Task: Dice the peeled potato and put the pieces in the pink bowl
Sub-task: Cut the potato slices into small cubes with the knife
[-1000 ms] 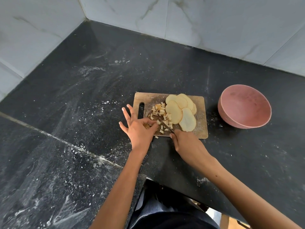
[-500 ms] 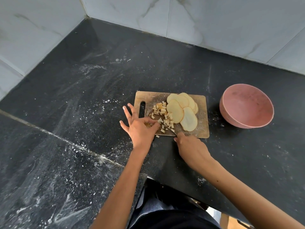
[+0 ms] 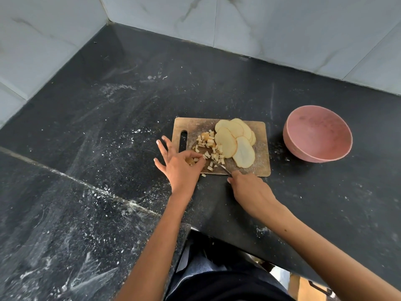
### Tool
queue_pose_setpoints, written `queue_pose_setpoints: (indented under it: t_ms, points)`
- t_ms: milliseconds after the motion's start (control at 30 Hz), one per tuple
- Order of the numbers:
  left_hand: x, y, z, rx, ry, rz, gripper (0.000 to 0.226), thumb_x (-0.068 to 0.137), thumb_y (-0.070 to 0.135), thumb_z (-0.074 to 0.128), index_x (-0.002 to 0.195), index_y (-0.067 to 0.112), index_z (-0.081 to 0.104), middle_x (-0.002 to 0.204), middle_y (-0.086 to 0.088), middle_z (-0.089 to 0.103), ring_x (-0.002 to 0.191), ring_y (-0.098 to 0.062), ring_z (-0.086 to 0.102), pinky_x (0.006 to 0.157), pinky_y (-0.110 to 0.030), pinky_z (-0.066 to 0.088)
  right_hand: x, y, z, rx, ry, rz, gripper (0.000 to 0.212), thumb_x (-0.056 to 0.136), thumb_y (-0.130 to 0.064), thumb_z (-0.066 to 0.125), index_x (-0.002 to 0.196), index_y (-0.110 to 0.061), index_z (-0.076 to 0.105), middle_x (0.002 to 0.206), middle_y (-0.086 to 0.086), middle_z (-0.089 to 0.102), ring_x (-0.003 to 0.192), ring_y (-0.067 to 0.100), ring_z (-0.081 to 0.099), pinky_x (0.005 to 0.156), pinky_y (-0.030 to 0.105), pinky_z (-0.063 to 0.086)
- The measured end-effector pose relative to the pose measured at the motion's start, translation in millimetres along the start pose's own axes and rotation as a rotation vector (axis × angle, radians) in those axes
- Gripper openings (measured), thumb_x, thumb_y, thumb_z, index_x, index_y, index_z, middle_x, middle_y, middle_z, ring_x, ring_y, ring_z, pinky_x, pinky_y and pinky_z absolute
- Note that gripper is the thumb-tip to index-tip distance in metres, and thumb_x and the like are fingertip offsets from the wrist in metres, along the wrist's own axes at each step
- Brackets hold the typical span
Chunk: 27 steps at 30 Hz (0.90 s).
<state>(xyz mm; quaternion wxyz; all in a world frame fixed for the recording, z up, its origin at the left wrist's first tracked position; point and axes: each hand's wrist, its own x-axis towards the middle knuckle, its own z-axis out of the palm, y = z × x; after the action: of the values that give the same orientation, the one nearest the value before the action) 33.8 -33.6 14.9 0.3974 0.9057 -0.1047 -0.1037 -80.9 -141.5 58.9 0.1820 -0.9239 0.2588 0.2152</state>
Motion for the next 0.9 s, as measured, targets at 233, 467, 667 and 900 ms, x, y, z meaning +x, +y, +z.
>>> queue_pose_setpoints:
  t_ms: [233, 467, 667, 900]
  points:
    - [5.7, 2.7, -5.1, 0.063, -0.061, -0.006, 0.009, 0.080, 0.029, 0.076, 0.088, 0.032, 0.074, 0.162, -0.009, 0.001, 0.147, -0.020, -0.017, 0.114, -0.052, -0.010, 11.7, -8.4, -5.7, 0.125, 0.083, -0.043, 0.031, 0.104, -0.031, 0.031, 0.104, -0.008, 0.053, 0.096, 0.014, 0.061, 0.089, 0.034, 0.060, 0.066, 0.035, 0.040]
    - [14.5, 1.6, -30.1, 0.044, -0.110, 0.029, 0.020, 0.089, 0.036, 0.066, 0.107, 0.031, 0.072, 0.161, -0.014, 0.007, 0.148, -0.023, -0.013, 0.114, -0.057, -0.003, 4.9, -12.2, -0.2, 0.133, 0.059, -0.086, 0.032, 0.104, -0.034, 0.031, 0.099, -0.011, 0.053, 0.093, 0.012, 0.062, 0.087, 0.032, 0.059, 0.067, 0.035, 0.042]
    - [15.7, 1.6, -44.3, 0.330, -0.133, 0.120, 0.014, 0.080, 0.034, 0.073, 0.095, 0.036, 0.074, 0.161, -0.015, 0.000, 0.146, -0.023, -0.020, 0.113, -0.052, -0.013, 9.7, -6.0, 0.9, 0.140, 0.087, -0.033, 0.033, 0.104, -0.034, 0.030, 0.101, -0.010, 0.052, 0.088, 0.010, 0.058, 0.086, 0.032, 0.060, 0.065, 0.035, 0.042]
    - [12.3, 19.2, -37.0, 0.619, -0.152, 0.255, 0.014, 0.085, 0.043, 0.065, 0.093, 0.034, 0.073, 0.160, -0.015, -0.012, 0.145, -0.026, -0.024, 0.113, -0.052, -0.015, -4.0, -11.9, 4.5, 0.209, 0.034, -0.076, 0.030, 0.103, -0.037, 0.031, 0.102, -0.017, 0.053, 0.095, 0.009, 0.062, 0.087, 0.028, 0.059, 0.075, 0.039, 0.047]
